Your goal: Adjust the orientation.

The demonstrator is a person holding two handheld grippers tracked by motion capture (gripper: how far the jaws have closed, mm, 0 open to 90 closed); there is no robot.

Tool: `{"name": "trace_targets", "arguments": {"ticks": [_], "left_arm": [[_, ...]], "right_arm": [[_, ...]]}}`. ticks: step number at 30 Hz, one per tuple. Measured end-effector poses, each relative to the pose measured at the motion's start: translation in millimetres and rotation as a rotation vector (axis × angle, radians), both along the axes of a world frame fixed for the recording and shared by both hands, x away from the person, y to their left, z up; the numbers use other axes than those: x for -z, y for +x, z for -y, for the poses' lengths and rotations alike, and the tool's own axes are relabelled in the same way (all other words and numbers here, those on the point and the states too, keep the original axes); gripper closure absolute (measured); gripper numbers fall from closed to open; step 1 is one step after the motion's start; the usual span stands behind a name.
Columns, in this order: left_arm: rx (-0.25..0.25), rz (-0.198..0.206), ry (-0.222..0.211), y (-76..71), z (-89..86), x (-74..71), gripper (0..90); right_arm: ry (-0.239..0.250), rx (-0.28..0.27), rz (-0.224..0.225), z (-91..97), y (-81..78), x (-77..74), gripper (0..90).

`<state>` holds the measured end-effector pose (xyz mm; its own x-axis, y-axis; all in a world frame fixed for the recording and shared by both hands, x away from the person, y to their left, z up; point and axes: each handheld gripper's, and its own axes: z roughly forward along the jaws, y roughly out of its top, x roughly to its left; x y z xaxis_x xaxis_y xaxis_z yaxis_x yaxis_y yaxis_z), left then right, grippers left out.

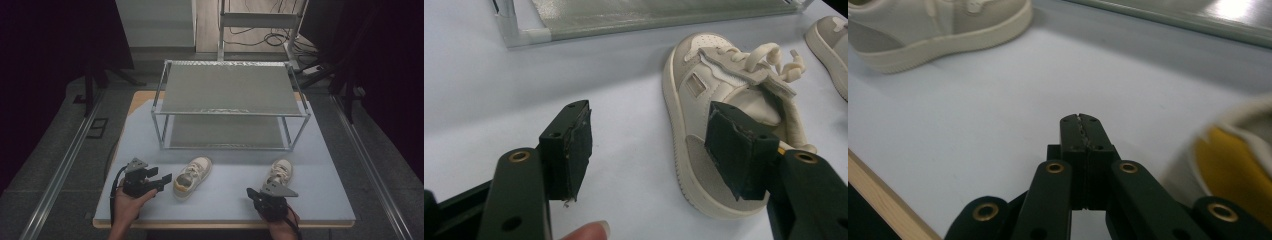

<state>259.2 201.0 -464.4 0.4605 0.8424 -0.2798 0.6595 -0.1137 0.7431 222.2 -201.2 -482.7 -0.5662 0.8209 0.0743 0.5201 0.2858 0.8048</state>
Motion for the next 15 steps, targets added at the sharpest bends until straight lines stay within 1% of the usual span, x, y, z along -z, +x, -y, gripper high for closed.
{"name": "trace_targets", "arguments": {"ticks": [4,5,6,7,11,15], "left_arm": [[0.004,0.002,0.004,-0.6,1.8,-0.5,35.3],[0.004,0.001,0.005,-0.9,2.2,-0.5,35.3],[0.004,0.001,0.005,-0.8,2.2,-0.4,35.3],[0.003,0.001,0.005,-0.7,2.2,-0.1,35.3],[0.002,-0.003,0.008,-0.5,2.1,0.8,35.3],[0.000,-0.007,0.008,-0.7,2.3,1.3,35.3]], "right_arm": [[-0.023,0.043,0.003,13.5,-7.9,-1.0,89.6],[-0.031,0.065,-0.001,21.0,-9.2,-0.4,89.7],[-0.021,0.058,-0.008,24.6,-9.3,0.0,89.6],[0.004,0.052,-0.024,28.6,-9.3,0.5,89.7],[-0.006,0.046,-0.021,33.4,-11.8,1.5,89.7],[-0.003,0.049,-0.028,39.9,-11.0,1.4,89.7]]}}
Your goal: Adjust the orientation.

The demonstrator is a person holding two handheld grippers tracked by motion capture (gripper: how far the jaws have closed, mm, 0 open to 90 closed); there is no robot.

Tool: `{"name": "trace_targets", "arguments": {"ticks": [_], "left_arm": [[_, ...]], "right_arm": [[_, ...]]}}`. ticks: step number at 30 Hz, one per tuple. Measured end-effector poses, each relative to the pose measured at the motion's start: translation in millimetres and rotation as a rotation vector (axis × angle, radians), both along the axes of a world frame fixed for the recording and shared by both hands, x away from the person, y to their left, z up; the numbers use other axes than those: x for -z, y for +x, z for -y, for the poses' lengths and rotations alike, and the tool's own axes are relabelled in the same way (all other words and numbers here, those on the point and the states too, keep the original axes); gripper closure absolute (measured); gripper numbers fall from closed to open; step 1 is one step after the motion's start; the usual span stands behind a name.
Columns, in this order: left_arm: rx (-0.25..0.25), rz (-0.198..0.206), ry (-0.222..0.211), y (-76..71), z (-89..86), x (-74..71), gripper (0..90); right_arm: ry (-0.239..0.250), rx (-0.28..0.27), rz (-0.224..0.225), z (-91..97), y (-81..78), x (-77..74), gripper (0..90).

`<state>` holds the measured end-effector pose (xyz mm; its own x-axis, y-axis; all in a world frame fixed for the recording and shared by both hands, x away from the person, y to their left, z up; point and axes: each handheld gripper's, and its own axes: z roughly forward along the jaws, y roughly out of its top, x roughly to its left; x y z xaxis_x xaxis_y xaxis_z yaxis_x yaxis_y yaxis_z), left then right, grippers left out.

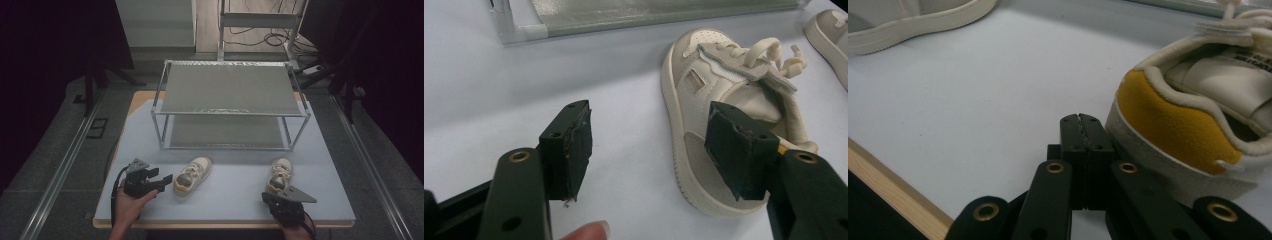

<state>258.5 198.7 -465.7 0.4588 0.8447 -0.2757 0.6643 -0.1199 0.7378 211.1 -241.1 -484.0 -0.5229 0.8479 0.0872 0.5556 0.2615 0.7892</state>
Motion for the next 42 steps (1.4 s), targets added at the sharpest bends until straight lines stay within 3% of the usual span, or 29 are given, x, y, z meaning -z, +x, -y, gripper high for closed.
{"name": "trace_targets", "arguments": {"ticks": [12,24,28,33,42], "left_arm": [[0.002,-0.003,0.002,0.6,-2.0,0.7,35.3],[0.019,-0.005,0.005,8.6,1.0,1.2,35.0],[0.030,-0.008,0.004,11.6,2.1,2.1,35.0],[0.030,-0.007,0.012,12.8,4.2,1.3,35.2],[0.028,-0.004,0.007,10.8,2.1,0.8,35.0]], "right_arm": [[0.016,0.062,-0.015,24.9,1.1,-0.3,89.7],[0.050,0.081,-0.026,43.3,0.4,-0.5,89.7],[0.017,0.124,-0.014,56.1,-2.9,-2.3,89.7],[0.032,0.174,-0.018,74.4,-4.0,-1.8,89.7],[0.046,0.199,-0.032,85.5,-2.5,-1.4,89.6]]}}
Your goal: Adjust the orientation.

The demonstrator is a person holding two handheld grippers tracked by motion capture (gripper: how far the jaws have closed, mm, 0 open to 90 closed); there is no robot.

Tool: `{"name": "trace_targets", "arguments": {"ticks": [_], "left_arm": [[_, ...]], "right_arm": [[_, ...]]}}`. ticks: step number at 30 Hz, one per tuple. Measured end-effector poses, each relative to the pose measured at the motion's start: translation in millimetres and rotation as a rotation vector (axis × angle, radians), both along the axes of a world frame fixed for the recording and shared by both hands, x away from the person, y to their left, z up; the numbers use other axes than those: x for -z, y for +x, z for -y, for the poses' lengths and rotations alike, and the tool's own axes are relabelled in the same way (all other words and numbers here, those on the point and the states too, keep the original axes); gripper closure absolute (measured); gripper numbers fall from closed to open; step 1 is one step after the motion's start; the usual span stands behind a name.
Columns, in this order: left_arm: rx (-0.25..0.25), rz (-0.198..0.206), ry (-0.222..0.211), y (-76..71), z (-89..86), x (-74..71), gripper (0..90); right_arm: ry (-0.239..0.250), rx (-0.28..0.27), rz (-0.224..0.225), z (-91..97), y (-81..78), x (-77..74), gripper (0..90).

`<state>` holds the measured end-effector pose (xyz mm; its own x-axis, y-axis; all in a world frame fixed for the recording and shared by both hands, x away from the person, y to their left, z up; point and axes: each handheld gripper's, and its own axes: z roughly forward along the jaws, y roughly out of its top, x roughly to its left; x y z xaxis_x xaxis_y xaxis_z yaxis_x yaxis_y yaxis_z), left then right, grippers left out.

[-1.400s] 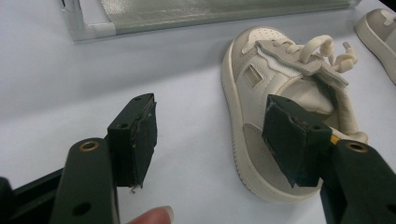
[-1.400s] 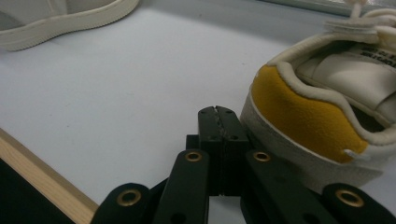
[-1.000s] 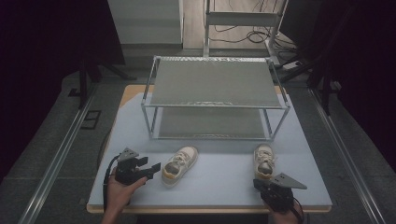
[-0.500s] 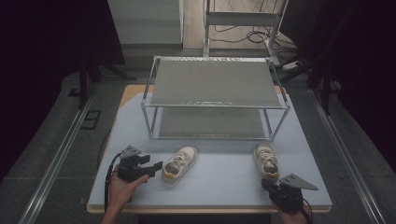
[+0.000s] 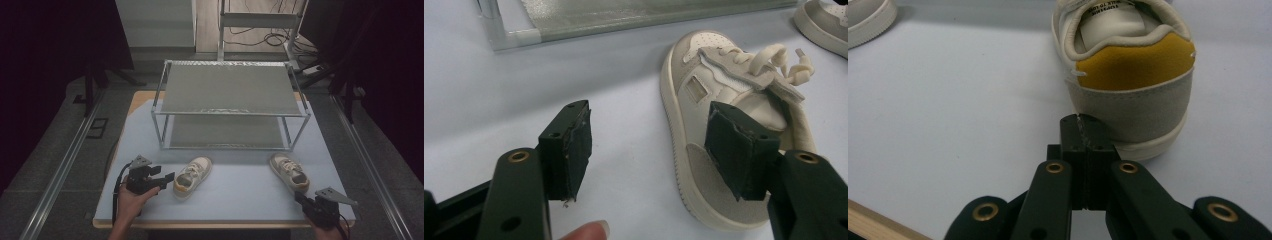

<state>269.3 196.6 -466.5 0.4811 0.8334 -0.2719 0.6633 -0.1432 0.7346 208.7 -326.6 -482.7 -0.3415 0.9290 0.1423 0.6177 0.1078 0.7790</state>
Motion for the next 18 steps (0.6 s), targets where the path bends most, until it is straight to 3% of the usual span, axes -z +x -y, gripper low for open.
{"name": "trace_targets", "arguments": {"ticks": [5,7,9,14,18], "left_arm": [[-0.010,0.000,-0.006,-2.3,-1.8,-1.1,35.0],[-0.014,0.003,-0.009,-3.7,-2.5,-2.0,35.0],[-0.016,0.007,-0.009,-4.2,-3.5,-2.4,35.0],[-0.018,0.009,-0.011,-5.3,-2.8,-2.9,35.0],[-0.017,0.016,-0.015,-7.5,-2.9,-5.4,34.7]], "right_arm": [[0.011,-0.013,0.011,-0.8,-0.8,-3.6,82.7],[0.020,-0.026,0.036,-2.4,-2.4,-7.4,77.1],[0.027,-0.042,0.094,-5.0,-4.8,-14.6,65.4],[0.028,-0.057,0.137,-7.0,-5.1,-20.1,53.3],[0.066,-0.069,0.149,-5.6,-1.7,-23.4,45.7]]}}
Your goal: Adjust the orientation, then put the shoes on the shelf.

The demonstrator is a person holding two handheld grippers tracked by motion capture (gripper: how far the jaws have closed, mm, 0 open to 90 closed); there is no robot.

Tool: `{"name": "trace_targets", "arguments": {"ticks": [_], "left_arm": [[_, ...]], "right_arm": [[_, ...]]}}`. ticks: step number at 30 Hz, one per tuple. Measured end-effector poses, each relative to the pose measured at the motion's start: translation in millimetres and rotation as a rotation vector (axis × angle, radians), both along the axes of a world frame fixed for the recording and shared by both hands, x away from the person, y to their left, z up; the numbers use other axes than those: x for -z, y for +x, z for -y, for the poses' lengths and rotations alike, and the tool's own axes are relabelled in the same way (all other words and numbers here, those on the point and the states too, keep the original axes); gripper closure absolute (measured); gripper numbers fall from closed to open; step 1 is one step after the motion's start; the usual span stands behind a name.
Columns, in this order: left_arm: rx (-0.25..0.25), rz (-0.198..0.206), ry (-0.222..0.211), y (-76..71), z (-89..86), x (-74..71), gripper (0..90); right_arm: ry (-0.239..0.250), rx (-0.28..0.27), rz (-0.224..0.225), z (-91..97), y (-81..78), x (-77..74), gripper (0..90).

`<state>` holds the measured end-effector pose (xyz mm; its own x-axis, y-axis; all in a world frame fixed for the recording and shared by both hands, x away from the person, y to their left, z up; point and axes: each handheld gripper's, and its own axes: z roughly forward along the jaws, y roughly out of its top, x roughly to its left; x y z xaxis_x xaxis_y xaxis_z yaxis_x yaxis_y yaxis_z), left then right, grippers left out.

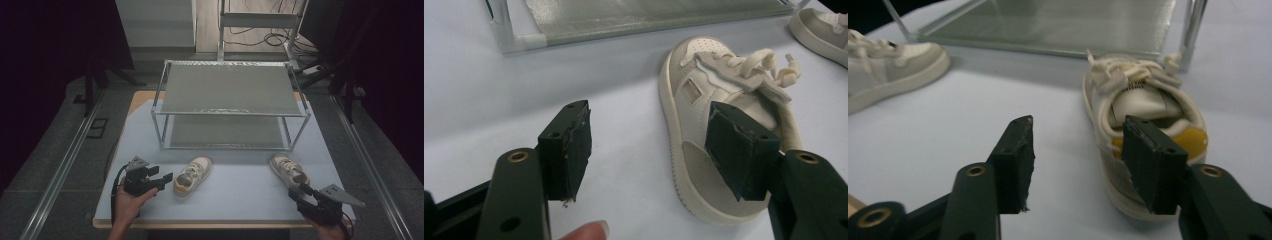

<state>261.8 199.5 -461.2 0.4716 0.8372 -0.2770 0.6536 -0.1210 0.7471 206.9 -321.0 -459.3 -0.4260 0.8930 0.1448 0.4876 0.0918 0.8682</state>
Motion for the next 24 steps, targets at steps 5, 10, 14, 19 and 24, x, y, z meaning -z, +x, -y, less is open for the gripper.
{"name": "trace_targets", "arguments": {"ticks": [5,10,14,19,24], "left_arm": [[0.001,0.010,-0.015,-2.5,-1.5,-4.4,34.7],[0.003,0.015,-0.024,-4.5,-1.0,-6.7,34.7],[0.007,0.015,-0.029,-7.9,1.0,-7.6,33.2],[0.014,0.027,-0.042,-11.2,3.6,-12.2,29.8],[0.025,0.031,-0.039,-15.3,8.8,-14.5,26.4]], "right_arm": [[0.007,-0.008,0.021,-2.3,2.0,-7.0,39.6],[-0.002,-0.003,0.038,-5.7,9.0,-13.7,35.4],[-0.012,0.016,0.037,-6.0,17.1,-13.6,30.8],[0.001,0.023,0.034,-1.2,18.5,-11.0,28.8],[0.007,0.046,0.028,8.5,18.7,-9.3,26.8]]}}
